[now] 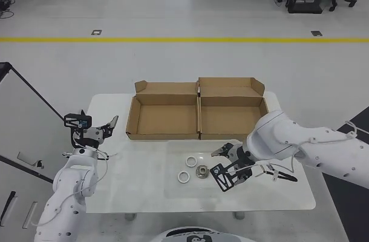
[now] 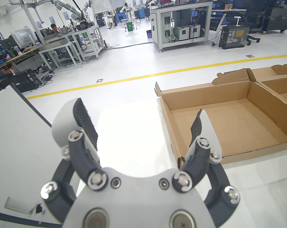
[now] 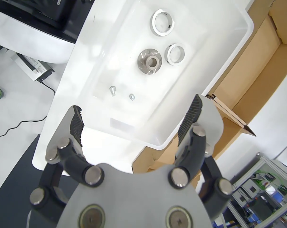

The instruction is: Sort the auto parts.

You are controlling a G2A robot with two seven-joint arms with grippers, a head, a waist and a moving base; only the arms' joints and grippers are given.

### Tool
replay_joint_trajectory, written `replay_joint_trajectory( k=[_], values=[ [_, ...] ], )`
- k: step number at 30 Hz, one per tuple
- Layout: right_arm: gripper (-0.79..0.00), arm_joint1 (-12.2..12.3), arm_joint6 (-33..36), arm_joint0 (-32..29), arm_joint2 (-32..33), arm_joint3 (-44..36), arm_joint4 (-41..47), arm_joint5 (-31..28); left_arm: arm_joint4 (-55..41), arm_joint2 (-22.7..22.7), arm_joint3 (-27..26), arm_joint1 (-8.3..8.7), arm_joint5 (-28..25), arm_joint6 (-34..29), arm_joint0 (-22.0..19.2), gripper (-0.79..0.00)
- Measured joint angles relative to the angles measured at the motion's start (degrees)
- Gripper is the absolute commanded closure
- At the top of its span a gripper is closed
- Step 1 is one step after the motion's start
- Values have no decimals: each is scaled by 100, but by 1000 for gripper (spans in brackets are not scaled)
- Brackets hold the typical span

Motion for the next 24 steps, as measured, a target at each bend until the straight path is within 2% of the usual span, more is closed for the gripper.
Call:
replay_joint_trajectory(
  k=[5, 9, 20, 24],
  values=[
    [-643, -30, -61, -63, 0, 171, -149, -61, 0, 0, 0, 0, 0, 0, 0, -785],
    [-483, -66, -56, -62, 0, 299, -294, -55, 0, 0, 0, 0, 0, 0, 0, -785],
    [-496, -145, -121, -211, 0, 504, -481, -120, 0, 0, 0, 0, 0, 0, 0, -785],
    [-474, -168, -103, -336, 0, 525, -532, -102, 0, 0, 0, 0, 0, 0, 0, -785]
  ],
)
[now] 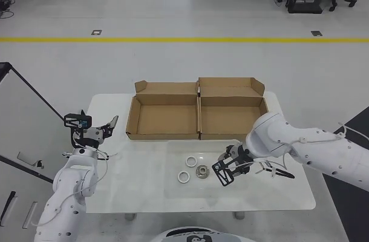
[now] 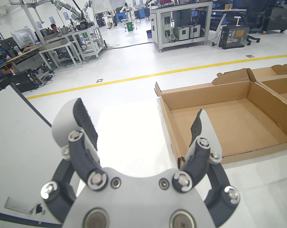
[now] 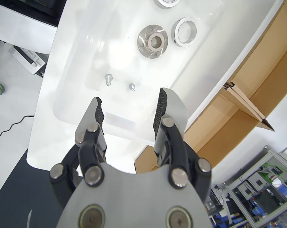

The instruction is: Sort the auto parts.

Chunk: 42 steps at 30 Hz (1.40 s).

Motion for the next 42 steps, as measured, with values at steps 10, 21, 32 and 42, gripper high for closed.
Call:
replay_joint_trajectory(
  k=[10, 21, 32, 42],
  values=[
    [-403, -34, -19, -249, 0, 96, -185, -19, 0, 0, 0, 0, 0, 0, 0, -785],
    [-382, -74, -40, -464, 0, 155, -327, -40, 0, 0, 0, 0, 0, 0, 0, -785],
    [-372, -99, -40, -634, 0, 201, -415, -40, 0, 0, 0, 0, 0, 0, 0, -785],
    [-363, -124, -5, -668, 0, 272, -369, -4, 0, 0, 0, 0, 0, 0, 0, -785]
  ],
)
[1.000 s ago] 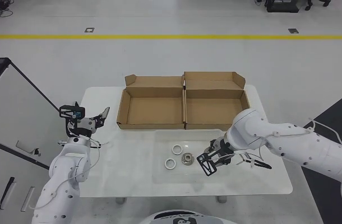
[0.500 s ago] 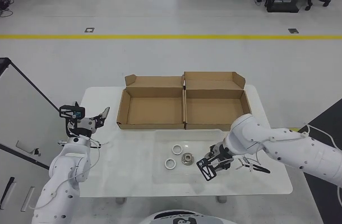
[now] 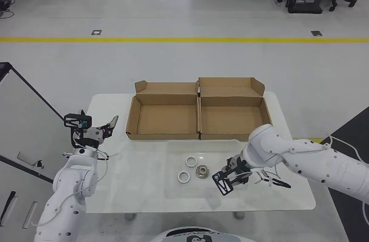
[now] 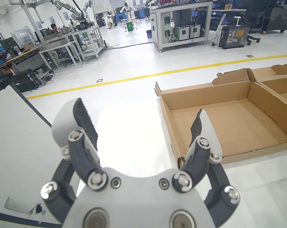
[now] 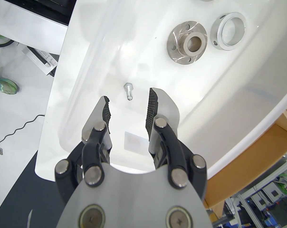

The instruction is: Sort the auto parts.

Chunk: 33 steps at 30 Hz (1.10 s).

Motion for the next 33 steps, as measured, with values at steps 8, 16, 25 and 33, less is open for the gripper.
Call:
replay_joint_trajectory(
  k=[8, 16, 25, 33],
  values=[
    [-348, -49, 24, -61, 0, 75, -21, 24, 0, 0, 0, 0, 0, 0, 0, -785],
    [-342, -87, 41, -111, 0, 124, -20, 41, 0, 0, 0, 0, 0, 0, 0, -785],
    [-339, -108, 109, -169, 0, 142, -24, 109, 0, 0, 0, 0, 0, 0, 0, -785],
    [-332, -108, 176, -203, 0, 153, -87, 177, 0, 0, 0, 0, 0, 0, 0, -785]
  ],
)
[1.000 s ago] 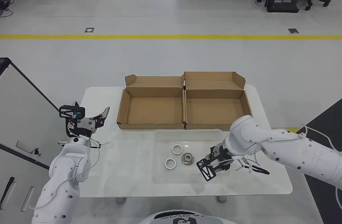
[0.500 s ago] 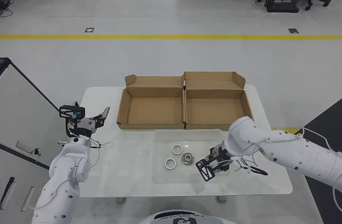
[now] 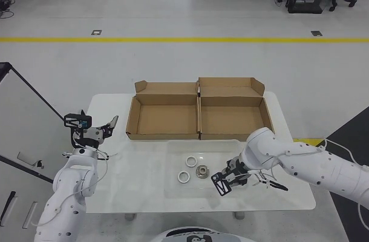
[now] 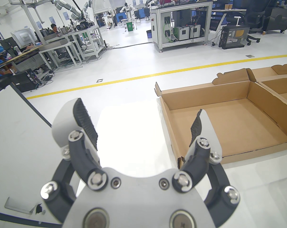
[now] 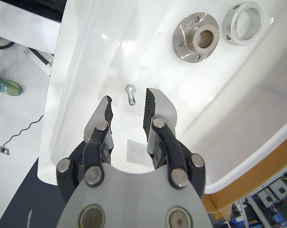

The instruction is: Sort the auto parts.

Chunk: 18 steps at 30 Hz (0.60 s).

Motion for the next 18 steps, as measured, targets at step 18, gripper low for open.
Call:
replay_joint_trajectory(
  k=[18],
  values=[
    [-277, -66, 16, -64, 0, 139, -57, 16, 0, 0, 0, 0, 0, 0, 0, -785]
  ],
)
